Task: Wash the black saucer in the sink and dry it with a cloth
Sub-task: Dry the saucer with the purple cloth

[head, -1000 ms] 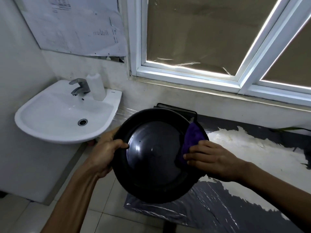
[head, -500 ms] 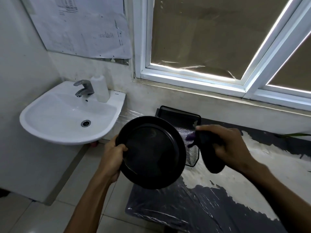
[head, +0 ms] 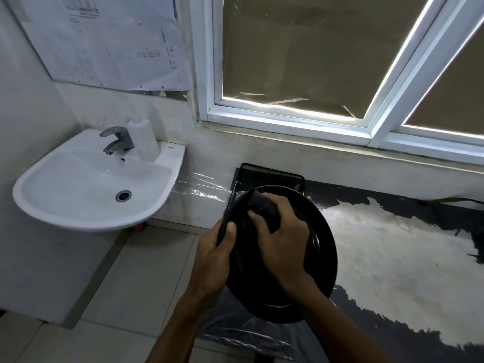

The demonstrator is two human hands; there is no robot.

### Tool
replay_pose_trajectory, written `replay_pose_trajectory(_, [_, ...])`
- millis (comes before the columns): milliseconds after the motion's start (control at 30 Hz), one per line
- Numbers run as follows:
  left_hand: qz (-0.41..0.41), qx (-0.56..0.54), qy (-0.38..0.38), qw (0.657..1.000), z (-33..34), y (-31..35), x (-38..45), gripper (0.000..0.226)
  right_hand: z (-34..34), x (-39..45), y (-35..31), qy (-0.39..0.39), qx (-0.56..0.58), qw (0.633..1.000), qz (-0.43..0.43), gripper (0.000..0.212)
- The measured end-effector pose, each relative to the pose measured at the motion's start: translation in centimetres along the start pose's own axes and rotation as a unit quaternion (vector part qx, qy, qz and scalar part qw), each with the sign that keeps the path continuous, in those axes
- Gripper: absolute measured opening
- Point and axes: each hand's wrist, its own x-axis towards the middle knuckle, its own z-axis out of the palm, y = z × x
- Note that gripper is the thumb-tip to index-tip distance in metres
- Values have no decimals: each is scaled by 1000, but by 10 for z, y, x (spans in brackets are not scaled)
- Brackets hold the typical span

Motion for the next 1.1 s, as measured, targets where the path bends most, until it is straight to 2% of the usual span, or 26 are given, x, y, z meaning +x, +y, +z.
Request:
replay_pose_trajectory(100, [-18, -38, 31, 999, -4, -1, 4, 32, 5, -12, -11, -104, 50, 991, -65, 33])
replay_pose_trajectory(200, [-30, -52, 73, 995, -10, -6, 8, 28, 3, -14, -10, -192, 88, 975, -61, 34])
replay_pose_trajectory(400, [-37, -94, 167, 981, -17, -3, 11, 45, -20, -25, -6, -341, 49, 935, -84, 38])
replay_pose_trajectory(533, [2, -58, 161, 985, -23, 2, 13, 32, -51, -19, 3, -397, 8, 916, -58, 43])
replay_pose_trajectory(567, [10, -49, 151, 987, -23, 4, 14, 31, -59, -14, 5, -392, -18, 918, -56, 43])
replay_pose_trajectory(633, [30, -29, 124, 991, -20, 9, 17, 29, -69, -4, 10, -323, -38, 945, -40, 43])
replay_pose_trajectory(700, [48, 0, 100, 994, -17, 14, 19, 26, -73, 5, 9, -193, -9, 981, 16, 42])
replay_pose_trajectory(767, [54, 38, 80, 995, -12, 16, 20, 25, -71, 15, 4, -48, 21, 997, 64, 43])
replay_pose_trajectory(833, [47, 73, 57, 995, -4, 15, 18, 26, -63, 22, -5, 34, 32, 998, 31, 39])
replay_pose_trajectory(900, [34, 102, 27, 994, 7, 13, 16, 32, -48, 25, -17, 34, 19, 998, -53, 40])
replay_pose_trajectory(1000, [40, 134, -18, 990, 21, 15, 10, 35, -22, 26, -25, -72, -43, 981, -177, 42])
replay_pose_trajectory(1033, [52, 147, -24, 987, 23, 15, 8, 35, -18, 31, -24, -104, -67, 973, -194, 39])
replay_pose_trajectory(1100, [82, 178, -33, 980, 24, 19, 3, 38, -16, 45, -21, -131, -101, 971, -172, 34])
